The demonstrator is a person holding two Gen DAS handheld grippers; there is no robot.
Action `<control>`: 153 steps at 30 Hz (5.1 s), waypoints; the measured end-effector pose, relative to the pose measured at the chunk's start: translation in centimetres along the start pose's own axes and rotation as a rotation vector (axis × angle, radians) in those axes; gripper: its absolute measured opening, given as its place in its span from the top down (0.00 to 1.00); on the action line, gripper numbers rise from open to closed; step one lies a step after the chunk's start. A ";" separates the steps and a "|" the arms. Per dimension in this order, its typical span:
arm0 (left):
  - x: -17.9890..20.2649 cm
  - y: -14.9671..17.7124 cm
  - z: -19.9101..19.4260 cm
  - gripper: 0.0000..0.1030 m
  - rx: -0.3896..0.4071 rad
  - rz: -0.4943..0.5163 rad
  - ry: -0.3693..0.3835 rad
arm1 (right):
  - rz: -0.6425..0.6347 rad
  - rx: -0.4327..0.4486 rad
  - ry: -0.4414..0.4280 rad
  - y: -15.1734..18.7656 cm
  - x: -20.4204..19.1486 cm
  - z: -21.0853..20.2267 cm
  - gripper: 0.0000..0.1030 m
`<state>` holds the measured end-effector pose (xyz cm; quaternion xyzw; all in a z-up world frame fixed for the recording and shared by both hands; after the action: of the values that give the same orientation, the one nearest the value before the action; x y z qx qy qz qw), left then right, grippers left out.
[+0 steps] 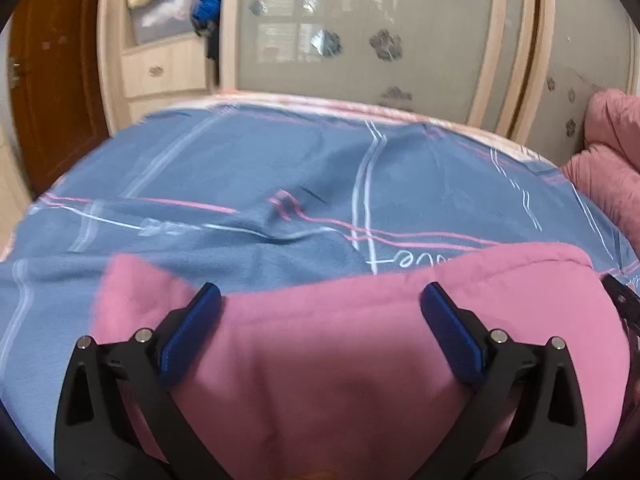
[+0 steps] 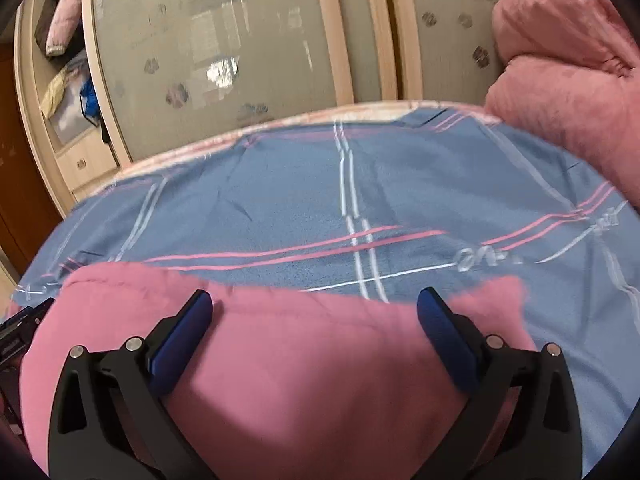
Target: Fold large clothes
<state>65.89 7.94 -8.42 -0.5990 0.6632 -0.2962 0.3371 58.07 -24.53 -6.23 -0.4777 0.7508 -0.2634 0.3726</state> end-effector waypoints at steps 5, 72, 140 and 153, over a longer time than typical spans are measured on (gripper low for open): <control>-1.7 2.5 -12.4 0.02 0.165 -0.053 -0.025 | -0.008 0.094 -0.094 2.0 -1.2 -11.5 0.01; 4.9 21.9 -46.9 0.02 0.283 0.139 -0.017 | -0.144 0.229 -0.069 20.1 1.7 -46.8 0.01; 5.3 22.1 -47.2 0.02 0.283 0.144 -0.003 | -0.151 0.229 -0.059 20.3 2.6 -46.5 0.01; 5.4 22.0 -47.1 0.02 0.282 0.152 -0.002 | -0.151 0.226 -0.058 20.3 2.8 -46.4 0.01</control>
<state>14.70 4.40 1.67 -0.4940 0.6583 -0.3594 0.4398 9.10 -17.09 4.74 -0.4954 0.6671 -0.3594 0.4247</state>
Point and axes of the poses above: each gripper's, at about its wrist camera, not at the fingertips, and z roughly the way its jaws point, x to its right, y to its underside, the point moved 4 cm from there along z, roughly the way its jaws point, and after that the axes turned 12 degrees about z, right-handed, at the moved point
